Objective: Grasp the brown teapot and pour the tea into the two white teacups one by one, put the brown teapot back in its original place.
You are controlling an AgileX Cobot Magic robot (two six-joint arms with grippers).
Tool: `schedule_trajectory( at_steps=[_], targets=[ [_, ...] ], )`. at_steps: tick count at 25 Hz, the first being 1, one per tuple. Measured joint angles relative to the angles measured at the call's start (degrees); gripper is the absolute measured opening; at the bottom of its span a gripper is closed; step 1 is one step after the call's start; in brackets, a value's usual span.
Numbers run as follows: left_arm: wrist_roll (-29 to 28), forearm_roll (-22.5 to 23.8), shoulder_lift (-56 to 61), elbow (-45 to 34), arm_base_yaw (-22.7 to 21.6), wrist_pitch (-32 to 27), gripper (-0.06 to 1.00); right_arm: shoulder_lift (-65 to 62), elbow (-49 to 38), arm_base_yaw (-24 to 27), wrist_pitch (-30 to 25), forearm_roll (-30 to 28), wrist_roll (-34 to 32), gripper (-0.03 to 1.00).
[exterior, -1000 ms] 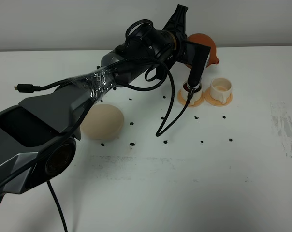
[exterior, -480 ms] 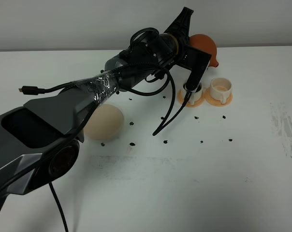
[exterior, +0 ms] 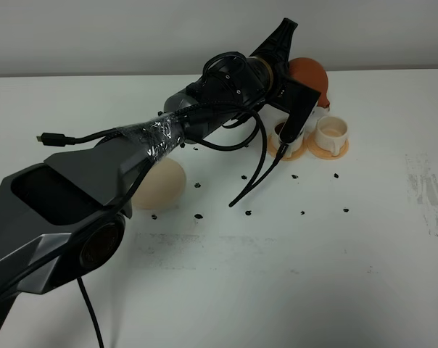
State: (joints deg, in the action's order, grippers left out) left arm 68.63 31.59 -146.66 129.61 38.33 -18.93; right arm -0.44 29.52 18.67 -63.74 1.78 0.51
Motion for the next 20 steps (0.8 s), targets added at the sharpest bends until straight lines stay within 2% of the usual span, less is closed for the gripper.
schedule_trajectory(
  at_steps=[6, 20],
  targets=[
    [0.04, 2.30, -0.82, -0.12, 0.54, 1.09, 0.08, 0.00, 0.00, 0.00, 0.00, 0.00, 0.00, 0.22],
    [0.04, 11.14, -0.82, -0.18, 0.88, 4.37, 0.08, 0.00, 0.00, 0.00, 0.00, 0.00, 0.00, 0.22]
  ],
)
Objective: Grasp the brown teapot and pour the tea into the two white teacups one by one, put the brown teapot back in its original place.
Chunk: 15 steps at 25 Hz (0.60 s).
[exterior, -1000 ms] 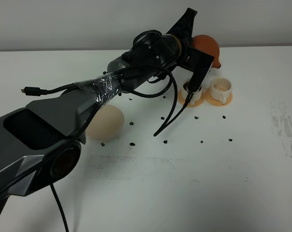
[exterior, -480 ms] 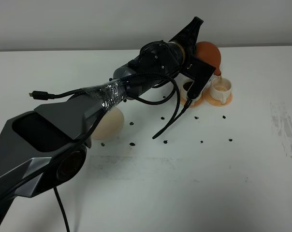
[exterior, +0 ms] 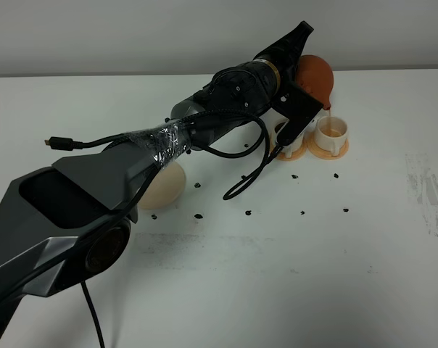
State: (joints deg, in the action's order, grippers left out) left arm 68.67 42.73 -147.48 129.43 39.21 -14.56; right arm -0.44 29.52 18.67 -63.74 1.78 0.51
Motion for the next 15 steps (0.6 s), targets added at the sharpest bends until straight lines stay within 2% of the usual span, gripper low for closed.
schedule_trajectory(
  at_steps=[10, 15],
  targets=[
    [0.03, 2.21, -1.26, 0.00, 0.45, 2.50, 0.08, 0.00, 0.00, 0.00, 0.00, 0.00, 0.00, 0.22],
    [0.03, 5.32, -1.85, -0.18, 0.50, 2.91, 0.08, 0.00, 0.00, 0.00, 0.00, 0.00, 0.00, 0.22]
  ],
)
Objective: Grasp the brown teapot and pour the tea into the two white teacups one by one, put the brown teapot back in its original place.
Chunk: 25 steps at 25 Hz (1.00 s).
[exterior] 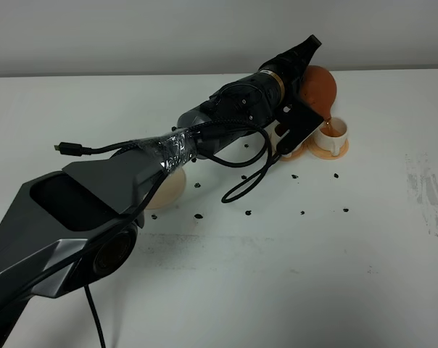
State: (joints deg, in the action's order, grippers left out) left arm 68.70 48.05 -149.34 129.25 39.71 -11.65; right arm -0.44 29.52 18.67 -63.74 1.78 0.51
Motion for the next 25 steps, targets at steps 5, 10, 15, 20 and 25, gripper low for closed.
schedule_trajectory(
  at_steps=[5, 10, 15, 20, 25],
  targets=[
    [0.00, 2.91, 0.00, 0.00, 0.00, 1.97, 0.08, 0.00, 0.00, 0.00, 0.00, 0.00, 0.00, 0.22],
    [0.00, 6.24, 0.00, 0.00, 0.06, 4.30, 0.08, 0.00, 0.00, 0.00, 0.00, 0.00, 0.00, 0.22],
    [0.00, 8.55, 0.00, 0.00, 0.31, 6.18, 0.08, 0.00, 0.00, 0.00, 0.00, 0.00, 0.00, 0.22],
    [0.00, 10.99, 0.00, 0.00, 0.53, 6.78, 0.08, 0.00, 0.00, 0.00, 0.00, 0.00, 0.00, 0.22],
    [0.00, 12.71, 0.00, 0.00, 0.53, 6.86, 0.08, 0.00, 0.00, 0.00, 0.00, 0.00, 0.00, 0.22]
  ],
)
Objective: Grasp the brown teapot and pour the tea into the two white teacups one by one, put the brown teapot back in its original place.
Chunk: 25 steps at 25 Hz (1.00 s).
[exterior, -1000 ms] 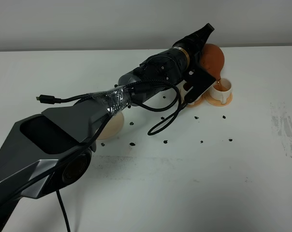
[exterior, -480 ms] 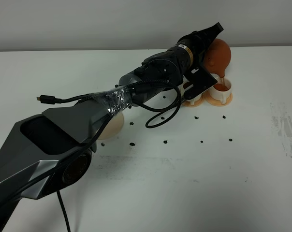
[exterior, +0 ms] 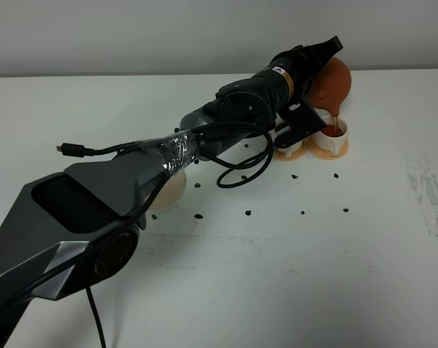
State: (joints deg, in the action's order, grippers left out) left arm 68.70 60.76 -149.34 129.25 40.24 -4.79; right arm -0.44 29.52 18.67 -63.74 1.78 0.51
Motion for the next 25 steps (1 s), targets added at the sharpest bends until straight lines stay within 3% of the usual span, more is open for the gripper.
schedule_trajectory(
  at_steps=[25],
  targets=[
    [0.00, 4.19, 0.00, 0.00, 0.00, 1.69, 0.08, 0.00, 0.00, 0.00, 0.00, 0.00, 0.00, 0.22]
  ],
)
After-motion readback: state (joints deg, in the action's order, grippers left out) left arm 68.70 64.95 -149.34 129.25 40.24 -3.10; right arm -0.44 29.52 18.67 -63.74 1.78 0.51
